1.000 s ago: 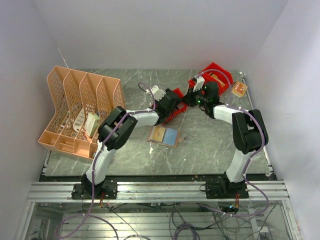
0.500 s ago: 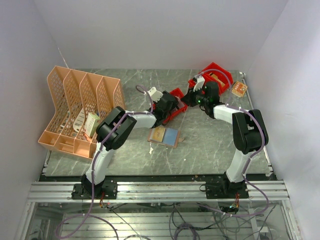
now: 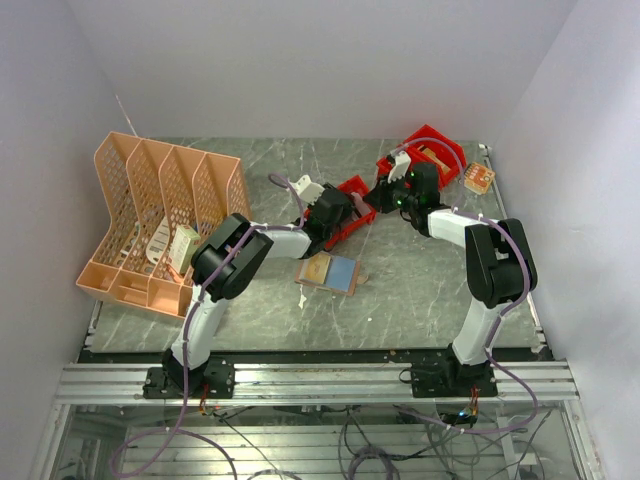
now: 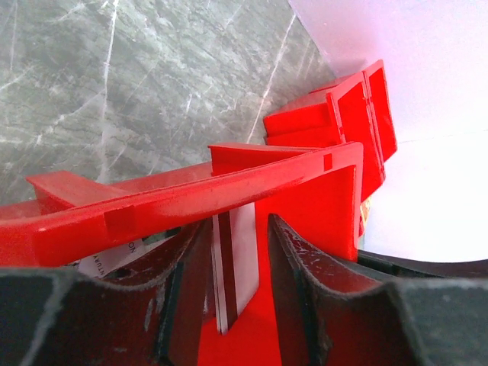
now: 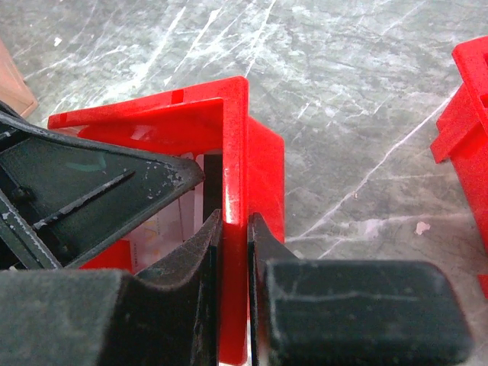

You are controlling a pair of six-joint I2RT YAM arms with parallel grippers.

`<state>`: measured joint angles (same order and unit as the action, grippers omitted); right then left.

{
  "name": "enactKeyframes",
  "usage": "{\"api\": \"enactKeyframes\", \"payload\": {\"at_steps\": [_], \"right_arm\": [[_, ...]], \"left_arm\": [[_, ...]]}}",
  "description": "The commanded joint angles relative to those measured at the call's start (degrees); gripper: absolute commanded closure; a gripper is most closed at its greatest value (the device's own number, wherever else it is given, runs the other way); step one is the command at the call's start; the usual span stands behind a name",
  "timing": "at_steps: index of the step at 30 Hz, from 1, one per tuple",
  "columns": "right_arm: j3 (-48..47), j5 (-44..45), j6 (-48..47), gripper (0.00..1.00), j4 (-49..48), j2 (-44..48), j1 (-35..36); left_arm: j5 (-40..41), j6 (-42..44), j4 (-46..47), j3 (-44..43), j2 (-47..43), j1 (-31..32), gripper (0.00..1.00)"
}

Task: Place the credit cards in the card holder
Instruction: Pick up the credit card from the storage box.

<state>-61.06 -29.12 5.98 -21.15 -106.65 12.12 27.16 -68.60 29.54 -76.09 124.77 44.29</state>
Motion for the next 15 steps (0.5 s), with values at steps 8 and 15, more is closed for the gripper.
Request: {"api": "enactKeyframes", "payload": {"at_steps": [8,15], "right_arm": [[-1.9,-5.3,1.8,1.0,-1.9,0.6,1.1],[-1.9,-5.5,1.8,1.0,-1.7,0.6,1.1]], "left_arm": [[-4.5,-1.0,6.8,-1.3,-0.5,0.7,0.61],[-5.2,-1.3,-0.1,-5.2,1.6,0.5,0.58]]}}
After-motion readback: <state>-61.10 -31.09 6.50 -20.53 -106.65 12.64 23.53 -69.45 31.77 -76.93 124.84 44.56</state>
